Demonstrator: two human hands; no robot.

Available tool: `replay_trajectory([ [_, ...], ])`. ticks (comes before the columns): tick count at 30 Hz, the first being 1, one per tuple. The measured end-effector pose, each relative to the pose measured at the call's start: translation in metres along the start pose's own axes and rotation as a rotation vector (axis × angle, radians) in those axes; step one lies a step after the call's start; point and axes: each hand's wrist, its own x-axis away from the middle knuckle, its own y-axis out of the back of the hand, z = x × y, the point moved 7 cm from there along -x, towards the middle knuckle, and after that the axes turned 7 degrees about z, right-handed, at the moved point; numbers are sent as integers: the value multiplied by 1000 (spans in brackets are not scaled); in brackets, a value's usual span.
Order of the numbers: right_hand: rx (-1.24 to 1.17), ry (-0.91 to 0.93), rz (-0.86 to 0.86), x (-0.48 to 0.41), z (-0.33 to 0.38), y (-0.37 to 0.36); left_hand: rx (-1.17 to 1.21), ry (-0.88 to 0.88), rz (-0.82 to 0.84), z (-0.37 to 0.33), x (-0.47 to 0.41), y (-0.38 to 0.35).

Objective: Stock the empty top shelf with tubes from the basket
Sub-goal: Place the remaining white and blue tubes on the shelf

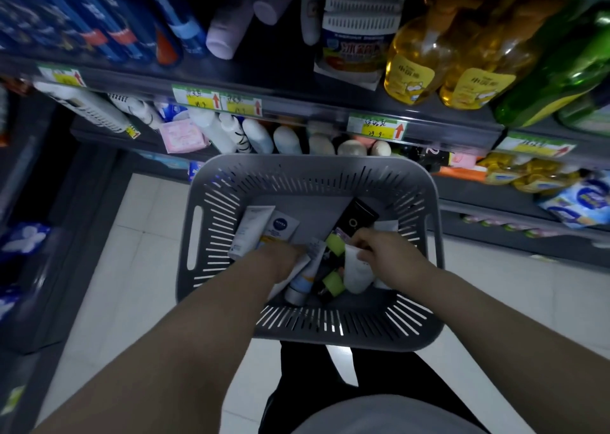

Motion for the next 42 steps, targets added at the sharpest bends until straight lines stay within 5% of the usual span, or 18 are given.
replay_trajectory([
  [4,64,50,15,6,5,-5,-148,-74,-135,-9,6,14],
  [8,-11,67,7,4,12,-4,-268,-41,-88,-21,11,19],
  [15,-54,105,-58,0,33,-1,5,34,-158,11,21,21],
  [26,-74,187,-358,39,78,21,423,-207,-751,49,118,68],
  [42,9,286,-962,184,191,143,-12,-512,-1267,-25,400,167],
])
